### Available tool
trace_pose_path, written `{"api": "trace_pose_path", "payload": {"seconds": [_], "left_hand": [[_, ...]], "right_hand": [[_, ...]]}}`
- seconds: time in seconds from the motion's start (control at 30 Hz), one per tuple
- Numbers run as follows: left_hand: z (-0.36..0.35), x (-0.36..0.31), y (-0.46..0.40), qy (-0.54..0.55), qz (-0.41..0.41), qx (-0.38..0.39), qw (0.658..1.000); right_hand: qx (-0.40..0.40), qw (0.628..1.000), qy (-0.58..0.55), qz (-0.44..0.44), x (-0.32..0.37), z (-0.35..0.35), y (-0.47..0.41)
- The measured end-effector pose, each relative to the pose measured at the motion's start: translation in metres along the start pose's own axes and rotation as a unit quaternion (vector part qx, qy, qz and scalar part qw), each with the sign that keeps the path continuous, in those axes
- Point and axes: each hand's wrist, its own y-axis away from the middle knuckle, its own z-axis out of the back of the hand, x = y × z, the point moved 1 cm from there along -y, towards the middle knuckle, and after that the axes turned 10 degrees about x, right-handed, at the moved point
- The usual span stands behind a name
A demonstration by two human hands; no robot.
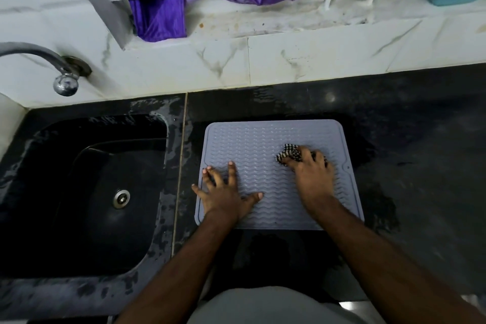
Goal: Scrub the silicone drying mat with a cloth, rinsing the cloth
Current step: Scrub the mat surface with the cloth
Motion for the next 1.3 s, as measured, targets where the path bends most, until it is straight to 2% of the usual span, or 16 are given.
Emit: {"api": "trace_pose_path", "payload": {"seconds": [0.07, 0.1, 0.17, 0.23, 0.3, 0.43, 0.53, 0.8, 1.1, 1.3], "left_hand": [[0.003, -0.011, 0.002, -0.021, 0.015, -0.019, 0.999], [0.003, -0.02, 0.002, -0.031, -0.012, -0.052, 0.998], [0.003, -0.049, 0.004, -0.005, -0.142, -0.097, 0.985], [0.0, -0.076, 0.006, 0.047, -0.214, -0.068, 0.973], [-0.004, -0.09, 0.005, 0.074, -0.199, -0.036, 0.977], [-0.006, -0.093, 0.003, 0.038, -0.153, -0.019, 0.987], [0.004, -0.104, 0.003, 0.014, -0.12, 0.023, 0.992], [0.028, -0.127, 0.002, -0.028, -0.065, 0.138, 0.988], [0.03, -0.133, 0.0, -0.042, -0.06, 0.163, 0.984], [0.021, -0.127, -0.005, -0.028, -0.075, 0.145, 0.986]], "right_hand": [[0.01, 1.0, -0.009, 0.009, -0.004, 0.0, -0.001], [0.012, 1.0, -0.01, 0.015, -0.004, 0.001, -0.002], [0.02, 1.0, -0.006, 0.019, -0.004, 0.004, -0.003], [0.039, 0.999, -0.003, 0.023, -0.004, 0.005, -0.005], [0.049, 0.998, -0.001, 0.029, -0.006, 0.004, -0.005], [0.048, 0.998, 0.025, 0.039, -0.016, -0.003, -0.005], [0.03, 0.999, 0.011, 0.029, -0.034, -0.007, -0.003], [-0.002, 1.0, 0.017, -0.006, -0.088, -0.007, 0.001], [-0.005, 0.996, 0.064, -0.057, -0.13, -0.002, 0.009], [0.006, 0.991, 0.077, -0.111, -0.122, 0.004, 0.021]]}}
